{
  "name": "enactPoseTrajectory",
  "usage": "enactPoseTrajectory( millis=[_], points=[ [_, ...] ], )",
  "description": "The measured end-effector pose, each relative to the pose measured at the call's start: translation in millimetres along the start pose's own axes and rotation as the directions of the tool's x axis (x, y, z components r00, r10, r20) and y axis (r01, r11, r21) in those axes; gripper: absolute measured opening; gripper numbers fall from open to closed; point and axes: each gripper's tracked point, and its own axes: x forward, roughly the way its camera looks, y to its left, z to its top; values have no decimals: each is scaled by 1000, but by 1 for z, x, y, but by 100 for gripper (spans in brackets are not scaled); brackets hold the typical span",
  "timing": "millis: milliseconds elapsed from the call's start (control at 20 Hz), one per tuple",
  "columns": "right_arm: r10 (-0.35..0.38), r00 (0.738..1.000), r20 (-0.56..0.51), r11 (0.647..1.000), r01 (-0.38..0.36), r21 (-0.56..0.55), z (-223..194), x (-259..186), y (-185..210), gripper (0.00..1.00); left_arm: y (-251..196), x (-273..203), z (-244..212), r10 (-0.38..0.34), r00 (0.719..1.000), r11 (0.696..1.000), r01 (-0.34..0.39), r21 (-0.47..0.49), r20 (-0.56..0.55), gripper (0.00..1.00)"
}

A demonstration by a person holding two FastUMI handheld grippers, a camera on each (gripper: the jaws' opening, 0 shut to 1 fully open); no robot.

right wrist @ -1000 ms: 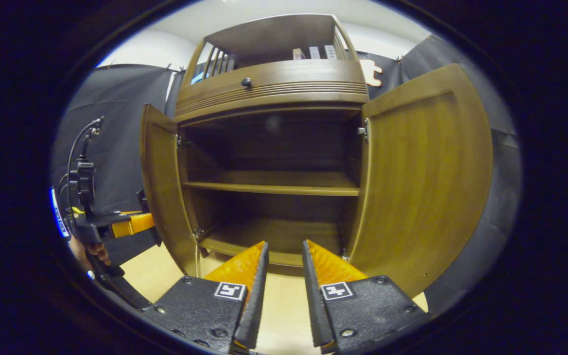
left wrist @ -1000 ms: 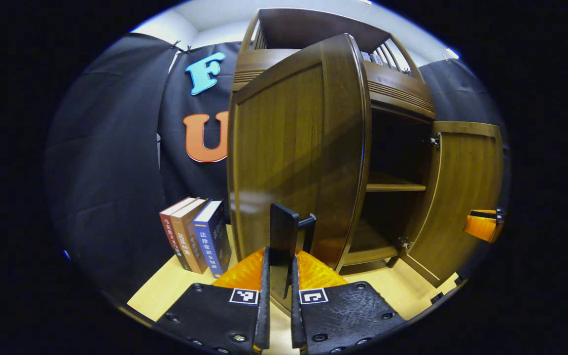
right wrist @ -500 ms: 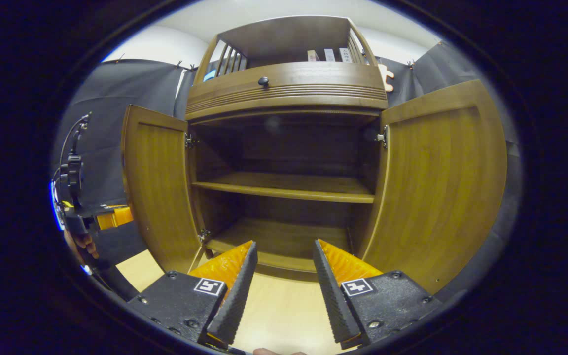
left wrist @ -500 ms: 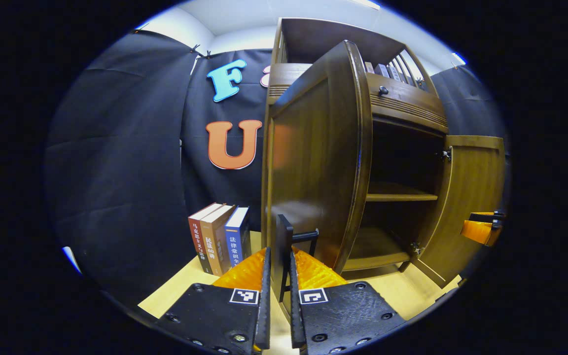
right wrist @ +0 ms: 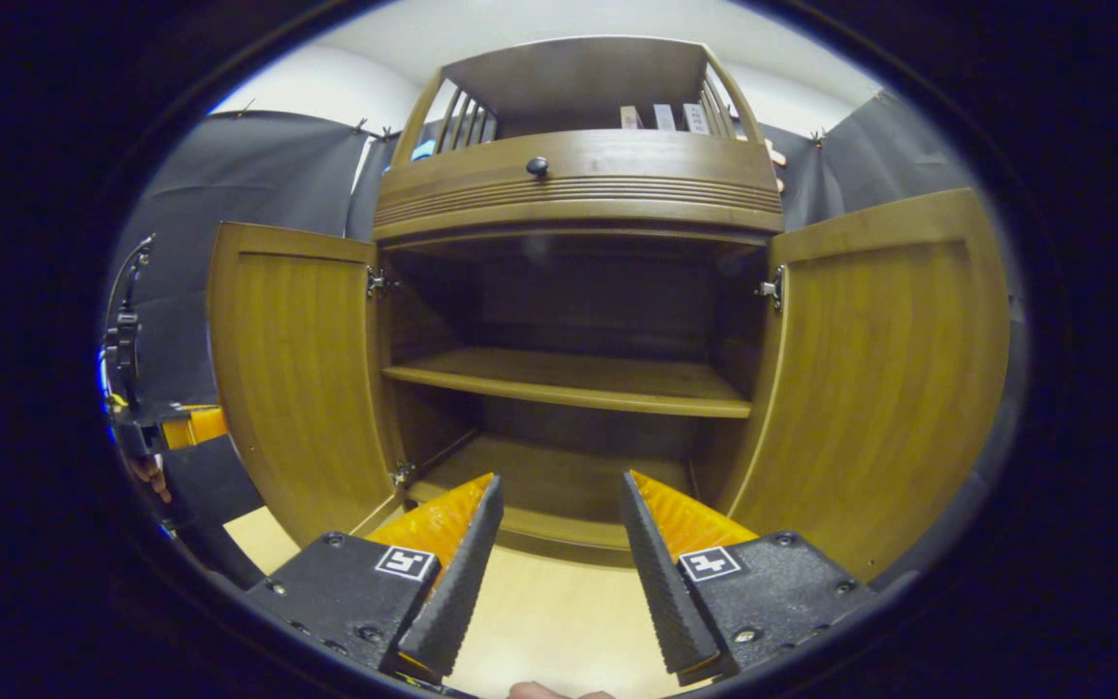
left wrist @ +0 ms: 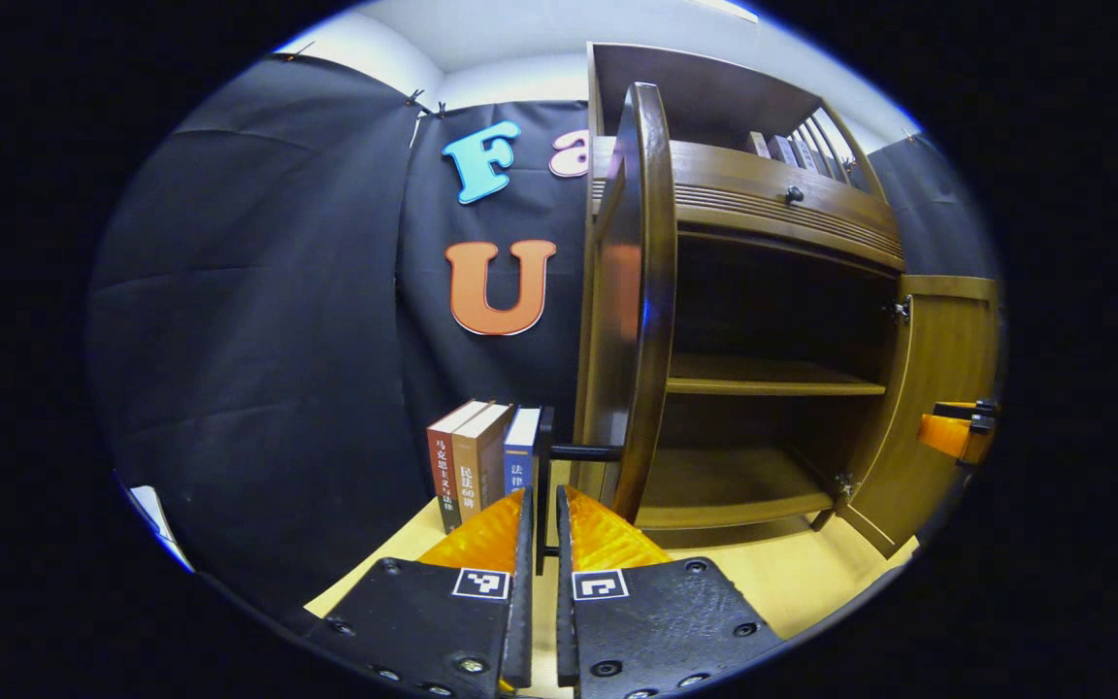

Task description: Open the right door of the double-door shoe cabinet with the right hand, and open the left door with the left hand.

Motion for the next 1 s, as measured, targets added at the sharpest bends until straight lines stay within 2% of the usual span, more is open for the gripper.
enactPoseTrajectory(
  millis=[450,850,900,950,1000],
  points=[
    [-8,1000,2,1000,8,-6,4,4,3,80,39,-11,8,60,998,998,-60,-27,28,9],
    [-33,999,-2,999,33,-16,7,-2,-9,79,39,-24,40,93,990,994,-99,47,110,10],
    [-40,999,2,999,40,-16,8,-2,-12,78,39,-28,48,105,985,992,-113,51,138,24],
    [-43,999,7,999,44,-12,9,-2,-15,81,38,-32,57,121,977,990,-131,46,177,10],
    [-48,999,7,999,48,-6,10,-2,-18,80,37,-36,61,126,972,990,-134,32,198,10]
  ],
)
